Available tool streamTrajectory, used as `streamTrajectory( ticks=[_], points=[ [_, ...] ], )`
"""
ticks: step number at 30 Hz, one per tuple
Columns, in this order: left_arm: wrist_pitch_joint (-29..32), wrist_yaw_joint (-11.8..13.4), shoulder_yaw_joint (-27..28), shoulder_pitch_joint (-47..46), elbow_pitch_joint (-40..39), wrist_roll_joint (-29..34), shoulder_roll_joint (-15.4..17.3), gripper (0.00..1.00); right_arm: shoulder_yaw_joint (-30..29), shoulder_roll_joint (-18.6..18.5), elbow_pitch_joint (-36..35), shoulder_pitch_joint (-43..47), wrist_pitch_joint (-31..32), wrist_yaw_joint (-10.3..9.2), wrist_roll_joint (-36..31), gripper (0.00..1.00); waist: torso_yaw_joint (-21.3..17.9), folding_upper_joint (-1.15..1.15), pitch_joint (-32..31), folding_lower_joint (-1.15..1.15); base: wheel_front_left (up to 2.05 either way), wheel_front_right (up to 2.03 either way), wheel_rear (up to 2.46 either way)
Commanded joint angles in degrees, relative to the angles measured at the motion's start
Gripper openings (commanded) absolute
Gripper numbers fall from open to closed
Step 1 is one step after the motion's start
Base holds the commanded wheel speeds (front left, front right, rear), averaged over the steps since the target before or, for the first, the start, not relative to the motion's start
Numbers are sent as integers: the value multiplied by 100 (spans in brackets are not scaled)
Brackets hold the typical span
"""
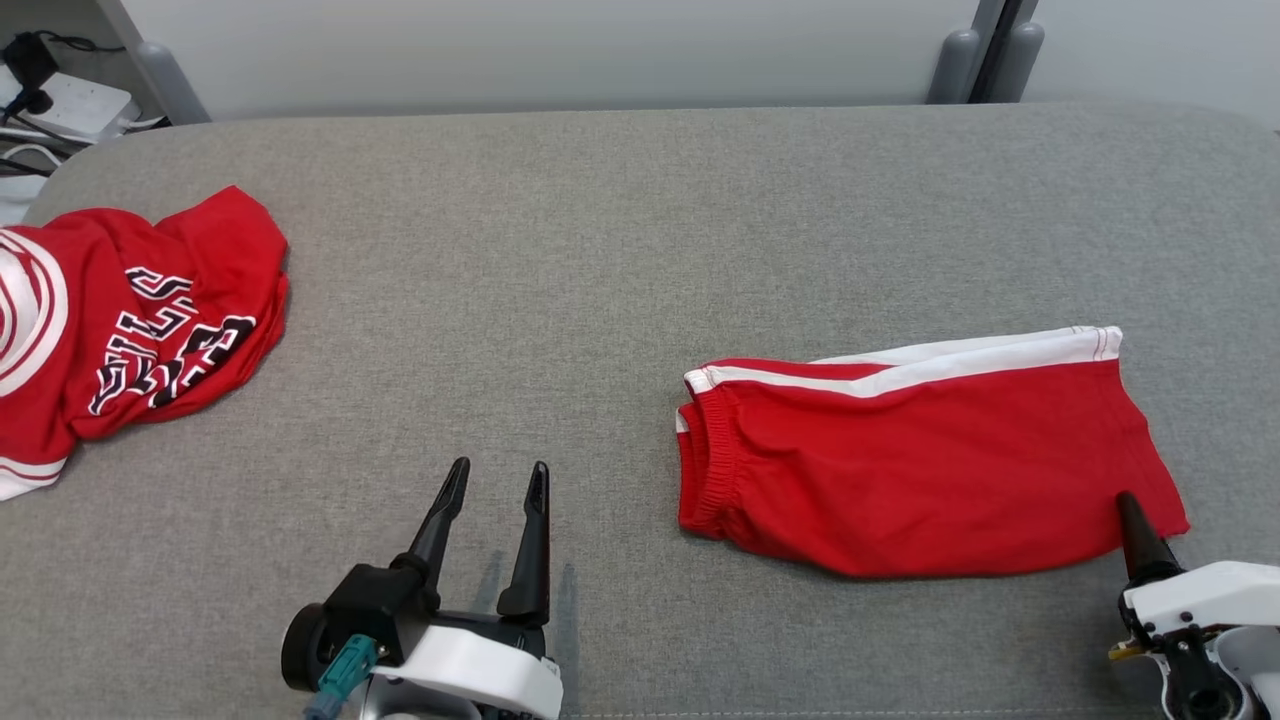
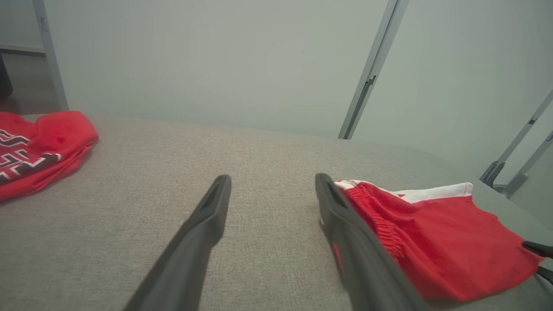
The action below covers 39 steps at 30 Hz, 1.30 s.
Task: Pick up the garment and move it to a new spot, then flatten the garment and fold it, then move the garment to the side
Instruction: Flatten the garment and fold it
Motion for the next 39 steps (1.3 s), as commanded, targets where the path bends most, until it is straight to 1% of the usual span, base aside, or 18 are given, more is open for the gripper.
streamTrajectory(
  ticks=[1,5,7,8,9,10,16,17,18,22,29,34,39],
  points=[
    [-34,1,144,-266,-147,40,16,100,146,-134,-30,-183,70,1,125,100,59,0,53,0,0,0,0],
    [-34,15,112,-355,-183,14,16,100,202,-196,158,-360,161,1,387,100,149,0,131,0,0,0,0],
    [-34,19,107,-379,-188,14,16,100,242,-206,233,-422,193,1,501,91,176,0,152,0,0,0,0],
    [-34,19,103,-385,-188,18,16,100,268,-220,259,-449,189,1,541,48,190,0,160,0,0,0,0],
    [-34,18,98,-390,-187,22,16,100,294,-236,283,-473,177,1,576,38,204,0,167,0,0,0,0],
    [-34,19,92,-394,-186,26,16,100,319,-251,302,-491,163,1,612,0,219,0,172,0,0,0,0],
    [-34,45,71,-407,-191,2,16,100,552,-365,223,-526,33,1,668,0,284,0,178,0,0,0,0],
    [-34,55,67,-404,-202,-14,16,100,659,-399,46,-505,-51,1,695,0,299,0,178,0,0,0,0],
    [-34,55,67,-404,-202,-14,16,100,659,-399,46,-505,-51,1,695,0,299,0,178,0,0,0,0],
    [-34,75,57,-401,-244,-54,16,100,972,-525,-466,-357,-368,1,606,0,332,0,169,0,0,0,0],
    [-34,124,65,-396,-326,-169,16,100,1456,-628,-1458,11,-694,1,619,0,455,0,109,0,0,0,0],
    [-34,127,55,-366,-336,-209,16,100,1754,-595,-2063,137,-758,1,636,0,538,0,60,0,0,0,0],
    [-34,142,37,-351,-353,-226,16,100,2087,-476,-2525,139,-693,1,613,0,629,0,43,0,0,0,0]
  ],
)
